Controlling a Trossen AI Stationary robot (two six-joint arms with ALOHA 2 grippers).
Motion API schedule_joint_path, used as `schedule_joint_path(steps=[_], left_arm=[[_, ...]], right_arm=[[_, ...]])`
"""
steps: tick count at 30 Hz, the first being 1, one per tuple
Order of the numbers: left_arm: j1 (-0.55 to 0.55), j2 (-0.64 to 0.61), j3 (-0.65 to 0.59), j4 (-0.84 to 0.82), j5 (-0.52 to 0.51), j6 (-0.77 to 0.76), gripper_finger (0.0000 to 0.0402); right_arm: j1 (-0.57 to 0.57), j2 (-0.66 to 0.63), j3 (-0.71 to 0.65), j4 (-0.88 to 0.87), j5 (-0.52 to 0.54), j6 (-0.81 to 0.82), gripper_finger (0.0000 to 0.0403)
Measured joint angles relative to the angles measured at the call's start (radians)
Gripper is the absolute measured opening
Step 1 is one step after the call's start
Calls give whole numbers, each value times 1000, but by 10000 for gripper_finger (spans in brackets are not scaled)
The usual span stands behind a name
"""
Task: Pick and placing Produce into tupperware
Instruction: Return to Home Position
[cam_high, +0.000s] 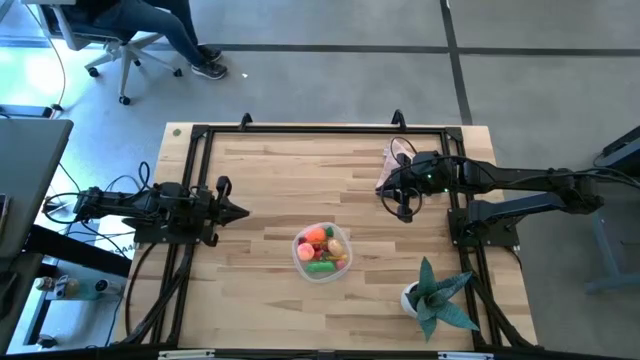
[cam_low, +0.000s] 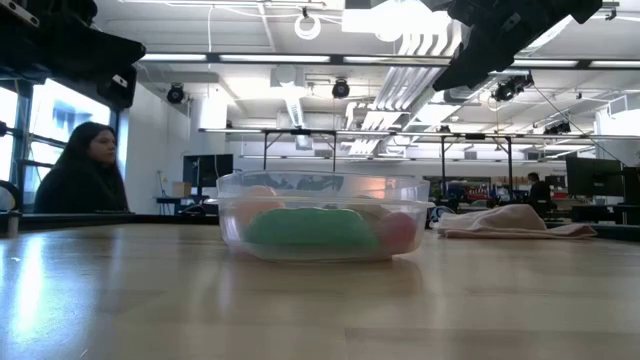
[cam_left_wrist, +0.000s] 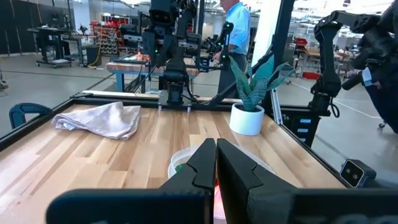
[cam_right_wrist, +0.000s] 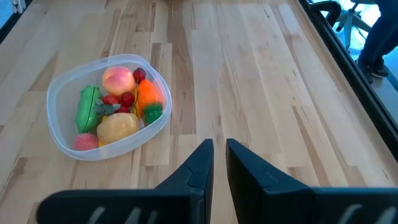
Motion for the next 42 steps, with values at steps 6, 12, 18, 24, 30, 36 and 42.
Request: schedule_joint_path(steps=[6, 12, 18, 24, 30, 36, 42], left_arm=[[0, 0, 0, 0, 0, 0, 5], [0, 0, 0, 0, 0, 0, 5], [0, 0, 0, 0, 0, 0, 5], [0, 0, 0, 0, 0, 0, 5], [0, 0, 0, 1, 0, 0, 5], [0, 0, 0, 1, 0, 0, 5], [0, 0, 0, 0, 0, 0, 5]], right_arm=[[0, 0, 0, 0, 0, 0, 32], [0, 0, 0, 20, 0, 0, 32], [0, 0, 0, 43, -21, 79, 32], [0, 0, 0, 113, -5, 264, 32], [0, 0, 0, 411, -86, 174, 32], [-1, -153, 0, 635, -215, 104, 32], [11, -477, -19, 443, -98, 119, 32]])
